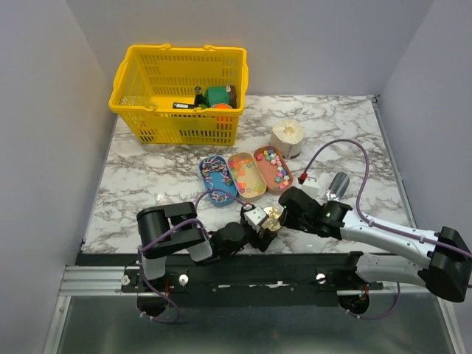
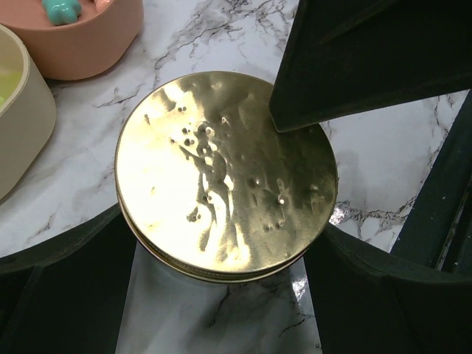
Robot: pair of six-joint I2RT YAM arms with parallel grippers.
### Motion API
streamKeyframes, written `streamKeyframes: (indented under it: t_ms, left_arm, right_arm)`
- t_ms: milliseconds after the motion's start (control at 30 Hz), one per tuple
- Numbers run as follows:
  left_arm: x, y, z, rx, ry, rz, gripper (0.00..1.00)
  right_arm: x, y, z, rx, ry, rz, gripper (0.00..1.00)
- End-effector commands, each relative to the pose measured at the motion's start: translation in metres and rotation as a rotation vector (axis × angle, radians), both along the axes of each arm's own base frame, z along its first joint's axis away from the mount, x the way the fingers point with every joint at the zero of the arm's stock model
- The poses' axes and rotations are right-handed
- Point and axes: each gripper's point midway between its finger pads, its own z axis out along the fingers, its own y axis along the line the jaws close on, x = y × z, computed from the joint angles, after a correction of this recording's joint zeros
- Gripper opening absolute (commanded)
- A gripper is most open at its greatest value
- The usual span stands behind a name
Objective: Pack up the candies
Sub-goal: Screw the bottle lid onto the packing bottle.
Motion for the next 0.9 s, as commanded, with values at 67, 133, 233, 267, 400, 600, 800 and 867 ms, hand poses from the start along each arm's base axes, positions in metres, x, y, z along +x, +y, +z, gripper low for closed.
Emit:
streamKeyframes:
  t_ms: [67,133,233,267,400,600,800,867]
  left_arm:
    - [-0.001,-0.007,0.003,-0.031,0.005,-0.015,0.77]
    - [-0.002,-0.007,0.002,-0.03,0.011,-0.017,0.77]
    - [0.0,-0.006,0.002,-0.027,0.011,-0.004,0.77]
    - [0.001,-0.005,0.0,-0.02,0.015,0.004,0.77]
    - [0.007,-0.005,-0.001,-0.011,0.026,0.039,0.77]
    - [0.019,-0.008,-0.005,0.013,0.036,0.113,0.76]
    - [0.03,-0.007,-0.014,0.078,0.034,0.169,0.76]
    - [0.031,-0.006,-0.017,0.088,0.038,0.177,0.76]
  right_arm:
    - [-0.022,-0.038,-0.038,-0.171,0.078,0.029,0.33]
    - [-0.021,-0.035,-0.038,-0.171,0.075,0.037,0.27]
    - [-0.023,-0.031,-0.04,-0.164,0.092,0.05,0.21]
    - [-0.027,-0.031,-0.044,-0.163,0.114,0.056,0.18]
    - [-0.043,-0.033,-0.056,-0.129,0.176,0.052,0.06]
    - [-0.069,-0.027,-0.076,-0.024,0.275,0.07,0.01]
    - [-0.083,-0.023,-0.081,0.045,0.325,0.08,0.01]
    - [-0.085,-0.023,-0.08,0.065,0.327,0.072,0.01]
